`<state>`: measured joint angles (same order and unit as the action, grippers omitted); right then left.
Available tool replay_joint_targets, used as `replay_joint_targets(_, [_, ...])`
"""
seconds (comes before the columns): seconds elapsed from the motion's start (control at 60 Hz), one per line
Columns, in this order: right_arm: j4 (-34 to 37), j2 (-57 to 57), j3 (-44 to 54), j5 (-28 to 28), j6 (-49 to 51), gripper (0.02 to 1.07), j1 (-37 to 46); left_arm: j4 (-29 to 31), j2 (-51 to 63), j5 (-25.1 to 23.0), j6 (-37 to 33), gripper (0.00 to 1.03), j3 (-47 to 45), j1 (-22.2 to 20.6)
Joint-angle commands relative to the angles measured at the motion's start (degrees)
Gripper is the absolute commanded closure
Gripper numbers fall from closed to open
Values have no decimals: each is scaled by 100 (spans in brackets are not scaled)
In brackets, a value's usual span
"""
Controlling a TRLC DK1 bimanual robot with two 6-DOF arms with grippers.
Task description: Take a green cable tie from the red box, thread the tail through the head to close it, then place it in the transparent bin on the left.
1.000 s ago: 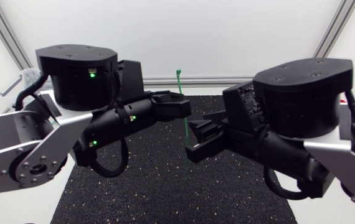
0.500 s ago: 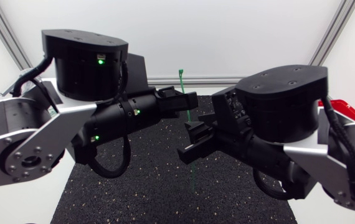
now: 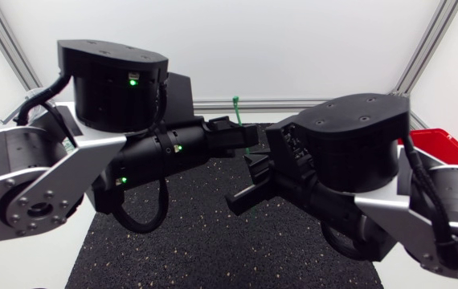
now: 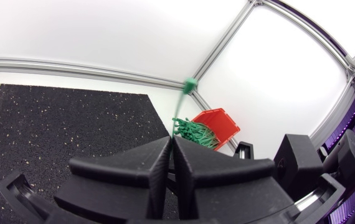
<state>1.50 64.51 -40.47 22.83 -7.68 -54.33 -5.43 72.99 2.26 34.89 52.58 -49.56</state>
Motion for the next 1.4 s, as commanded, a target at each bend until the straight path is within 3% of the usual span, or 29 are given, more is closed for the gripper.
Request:
replay_joint_targets(0.0, [26,62,118,108,83,101,-25,16,-48,-235,-18,67,130,25])
replay_joint_targets(0.117, [184,-44,136,-182,100,101,45,-239,-127,-789,-246,52,-11,324])
replay_joint_targets(0.2, [351,-176,136,-701,83,101,300,-520,-206,-1378,-422,42,-169,614])
replay_joint_targets(0.317, [606,-378,101,-1685,-5,101,889,-775,-312,-1870,-624,41,-353,957])
replay_joint_targets(0.45, [1010,-527,-31,-3153,-119,101,1680,-1074,-373,-2564,-747,41,-564,1326])
replay_joint_targets(0.7, [1758,-299,-506,-6326,-128,101,2963,-1452,-321,-3091,-1275,40,-907,1476])
replay_joint_targets(0.717, [1889,-193,-594,-6739,-119,101,3095,-1505,-321,-3206,-1292,40,-942,1502])
replay_joint_targets(0.967, [2645,633,-1104,-8901,232,101,3578,-1645,-277,-3918,-1363,40,-1039,1572])
replay_joint_targets(1.1, [3287,1081,-1271,-9367,865,101,3596,-1742,-110,-4383,-1319,40,-986,1572])
replay_joint_targets(1.383, [3348,1151,-1262,-9639,935,101,3560,-1918,172,-4920,-1037,40,-863,1546])
